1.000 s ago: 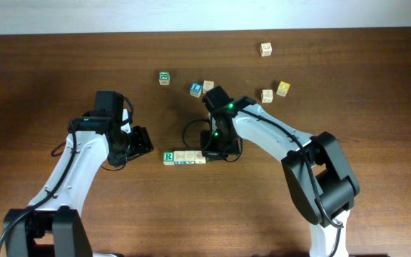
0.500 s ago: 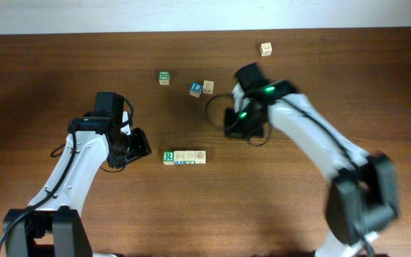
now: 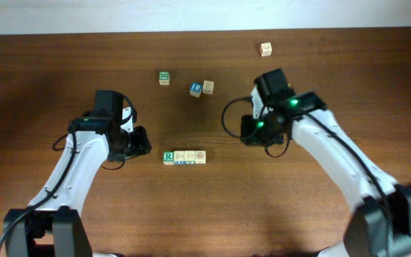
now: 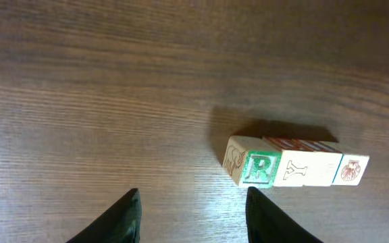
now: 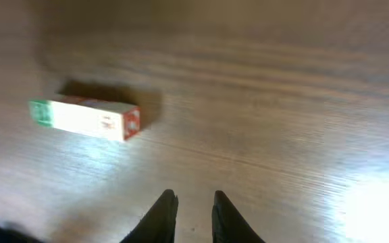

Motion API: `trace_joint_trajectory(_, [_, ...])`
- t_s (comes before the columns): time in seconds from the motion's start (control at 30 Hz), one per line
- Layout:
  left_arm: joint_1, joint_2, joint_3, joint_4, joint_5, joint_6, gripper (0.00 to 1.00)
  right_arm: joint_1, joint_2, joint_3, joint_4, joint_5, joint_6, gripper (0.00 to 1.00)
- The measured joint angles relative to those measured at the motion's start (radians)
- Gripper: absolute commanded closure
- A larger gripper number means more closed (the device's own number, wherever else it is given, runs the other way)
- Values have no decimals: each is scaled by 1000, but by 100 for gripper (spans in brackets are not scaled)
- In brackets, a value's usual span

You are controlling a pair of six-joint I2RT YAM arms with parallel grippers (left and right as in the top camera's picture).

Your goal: Rotate 4 blocks

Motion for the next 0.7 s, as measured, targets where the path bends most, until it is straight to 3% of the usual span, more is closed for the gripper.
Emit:
trace_joint_trajectory(0.43, [0,91,0,8,14,10,55,0,100,-174,289,-107,-3,86])
trace_joint_trajectory(0.53, [0,127,-1,20,37,13,66,0,103,-235,386,-154,-3,86])
trace_joint_trajectory(0.63, [0,145,-1,23,62,13,93,0,103,-269,429,-195,-3,89])
trace_joint_trajectory(0.7, [0,145,-1,24,68,14,100,0,103,-272,439,-204,2,92])
